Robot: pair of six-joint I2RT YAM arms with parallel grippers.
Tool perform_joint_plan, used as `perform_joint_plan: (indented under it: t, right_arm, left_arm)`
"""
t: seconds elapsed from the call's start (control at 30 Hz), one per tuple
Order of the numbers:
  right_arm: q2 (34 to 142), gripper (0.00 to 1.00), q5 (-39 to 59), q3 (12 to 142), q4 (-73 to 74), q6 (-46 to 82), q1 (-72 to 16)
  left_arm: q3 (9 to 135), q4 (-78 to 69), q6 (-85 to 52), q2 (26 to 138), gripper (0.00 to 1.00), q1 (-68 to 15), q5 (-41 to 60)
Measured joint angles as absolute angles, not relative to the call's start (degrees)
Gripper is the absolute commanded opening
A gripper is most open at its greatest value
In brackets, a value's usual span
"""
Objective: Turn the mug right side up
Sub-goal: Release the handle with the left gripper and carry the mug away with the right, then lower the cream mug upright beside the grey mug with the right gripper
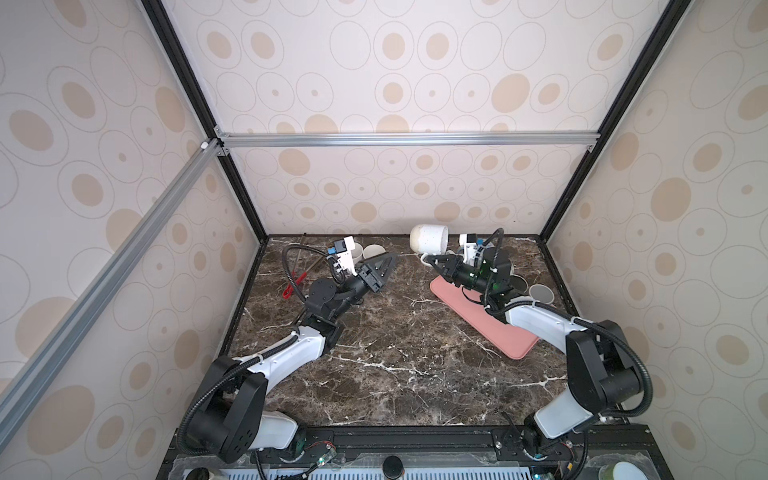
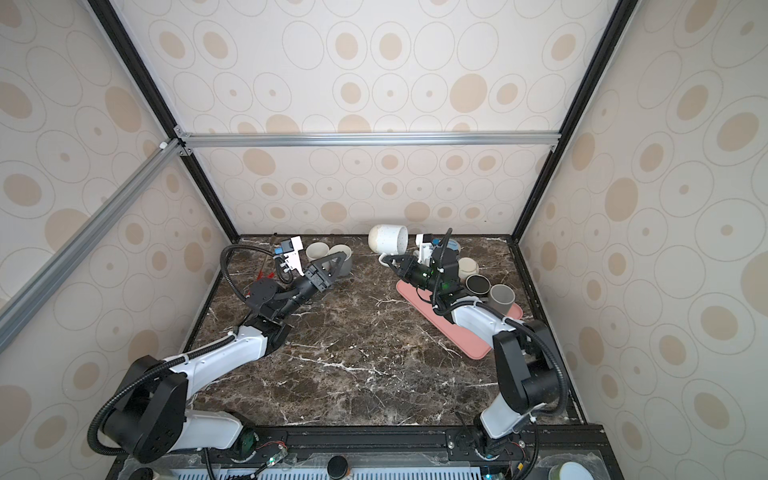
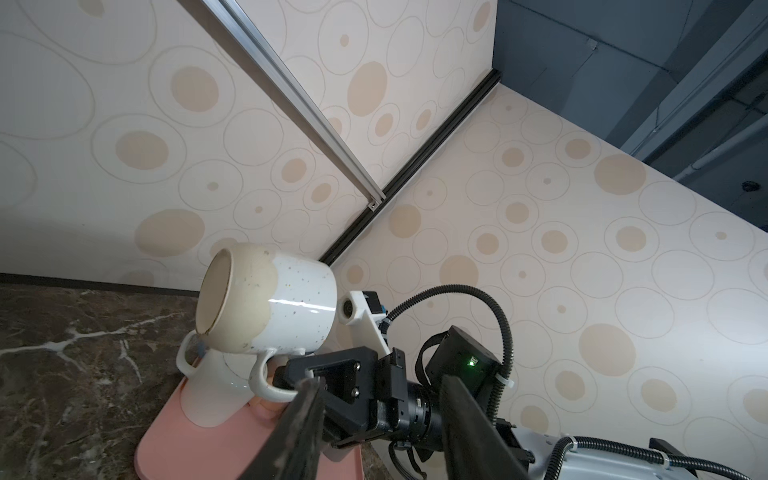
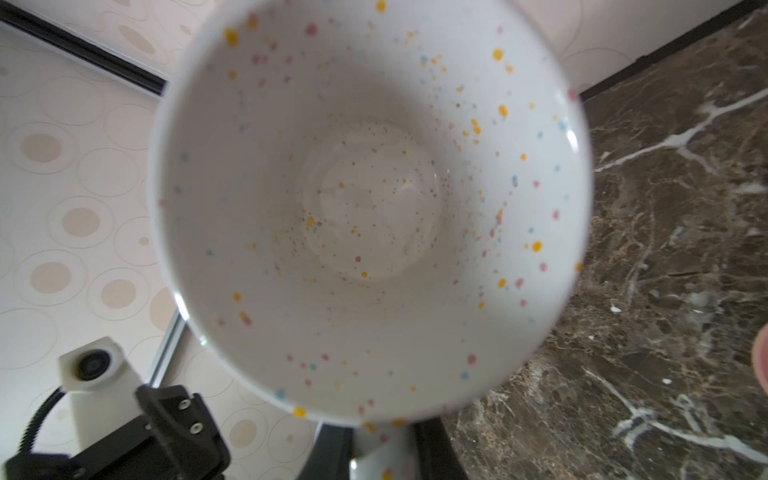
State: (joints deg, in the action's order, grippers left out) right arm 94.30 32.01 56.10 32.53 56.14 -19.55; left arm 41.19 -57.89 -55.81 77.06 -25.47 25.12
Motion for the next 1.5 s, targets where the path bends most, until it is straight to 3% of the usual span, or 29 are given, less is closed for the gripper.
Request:
perform_joint_plan:
  t: [0.23, 0.63, 1.5]
  right_arm:
    - [106.76, 0.00, 30.98, 59.53, 32.38, 56.93, -19.57]
    - [113.25, 0.00, 25.06, 71.55, 19.64, 48.03, -22.02]
    - [127.13, 0.00, 0.99, 106.10, -26.52, 27.99, -31.51]
  left_arm:
    - [41.17, -47.09, -49.25, 71.77, 0.48, -21.82, 23.75]
    - [40.95, -36.56, -42.48, 68.77, 0.49, -16.75, 21.74]
    - [37.56, -31.81, -40.86, 62.26, 0.50, -13.19, 21.96]
